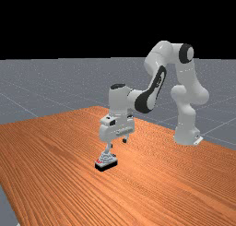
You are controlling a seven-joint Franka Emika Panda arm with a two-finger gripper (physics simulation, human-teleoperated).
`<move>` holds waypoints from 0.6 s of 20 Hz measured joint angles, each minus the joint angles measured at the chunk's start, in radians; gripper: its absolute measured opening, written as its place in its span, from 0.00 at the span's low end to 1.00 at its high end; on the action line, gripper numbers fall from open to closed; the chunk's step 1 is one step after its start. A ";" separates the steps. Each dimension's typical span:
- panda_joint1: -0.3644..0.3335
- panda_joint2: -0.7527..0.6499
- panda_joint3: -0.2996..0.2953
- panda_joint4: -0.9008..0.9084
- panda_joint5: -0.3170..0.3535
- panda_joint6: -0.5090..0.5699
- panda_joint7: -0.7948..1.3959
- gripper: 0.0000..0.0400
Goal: Turn on the trigger
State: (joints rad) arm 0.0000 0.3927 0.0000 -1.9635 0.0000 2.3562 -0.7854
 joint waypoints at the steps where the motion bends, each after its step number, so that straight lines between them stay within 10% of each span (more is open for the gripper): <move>1: 0.022 0.006 0.003 0.010 -0.008 -0.004 0.061 0.61; 4: 0.143 0.046 0.039 0.074 -0.031 -0.029 0.238 0.14; 12: 0.215 0.071 0.061 0.114 -0.046 -0.047 0.300 0.00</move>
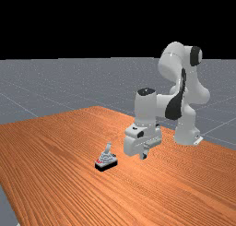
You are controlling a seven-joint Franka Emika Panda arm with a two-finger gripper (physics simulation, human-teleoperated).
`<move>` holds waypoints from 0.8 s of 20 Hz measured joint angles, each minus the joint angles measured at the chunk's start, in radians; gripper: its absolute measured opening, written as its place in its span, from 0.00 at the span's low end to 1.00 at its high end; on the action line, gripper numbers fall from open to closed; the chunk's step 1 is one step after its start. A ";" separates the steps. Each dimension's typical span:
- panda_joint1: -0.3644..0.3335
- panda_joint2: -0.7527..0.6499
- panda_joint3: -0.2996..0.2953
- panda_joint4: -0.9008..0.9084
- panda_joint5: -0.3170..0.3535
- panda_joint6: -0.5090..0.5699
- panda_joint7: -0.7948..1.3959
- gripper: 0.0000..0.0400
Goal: Turn on the trigger
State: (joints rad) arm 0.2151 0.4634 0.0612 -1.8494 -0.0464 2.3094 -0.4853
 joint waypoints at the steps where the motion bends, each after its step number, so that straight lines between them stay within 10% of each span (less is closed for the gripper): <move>1: 0.000 0.000 0.000 0.000 0.000 0.000 0.000 0.00; 16: -0.006 -0.009 -0.004 -0.019 0.012 0.010 0.017 0.00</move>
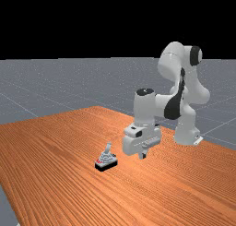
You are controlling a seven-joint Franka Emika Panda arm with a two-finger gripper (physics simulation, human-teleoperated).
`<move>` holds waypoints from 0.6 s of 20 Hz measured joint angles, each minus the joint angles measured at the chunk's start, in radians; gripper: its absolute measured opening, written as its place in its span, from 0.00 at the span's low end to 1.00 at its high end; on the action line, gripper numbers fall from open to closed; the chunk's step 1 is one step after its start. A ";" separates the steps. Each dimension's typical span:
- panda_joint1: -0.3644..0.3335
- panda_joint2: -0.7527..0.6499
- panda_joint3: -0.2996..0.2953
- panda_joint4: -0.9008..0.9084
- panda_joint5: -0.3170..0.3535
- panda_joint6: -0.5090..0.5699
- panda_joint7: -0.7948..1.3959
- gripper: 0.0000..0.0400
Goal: Turn on the trigger
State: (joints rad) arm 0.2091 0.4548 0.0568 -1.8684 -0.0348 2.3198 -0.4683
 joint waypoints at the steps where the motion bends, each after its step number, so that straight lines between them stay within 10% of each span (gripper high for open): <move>1: 0.005 -0.014 -0.004 -0.024 0.003 0.009 0.029 0.00; 8: 0.030 -0.237 0.006 -0.387 -0.035 0.215 0.079 0.00; 10: 0.055 -0.316 -0.014 -0.523 -0.172 0.342 0.218 0.00; 11: 0.046 -0.335 0.012 -0.539 -0.078 0.306 0.142 0.00; 12: 0.053 -0.361 0.002 -0.588 -0.177 0.365 0.234 0.00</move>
State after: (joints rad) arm 0.2617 0.0933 0.0591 -2.4561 -0.2117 2.6849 -0.2344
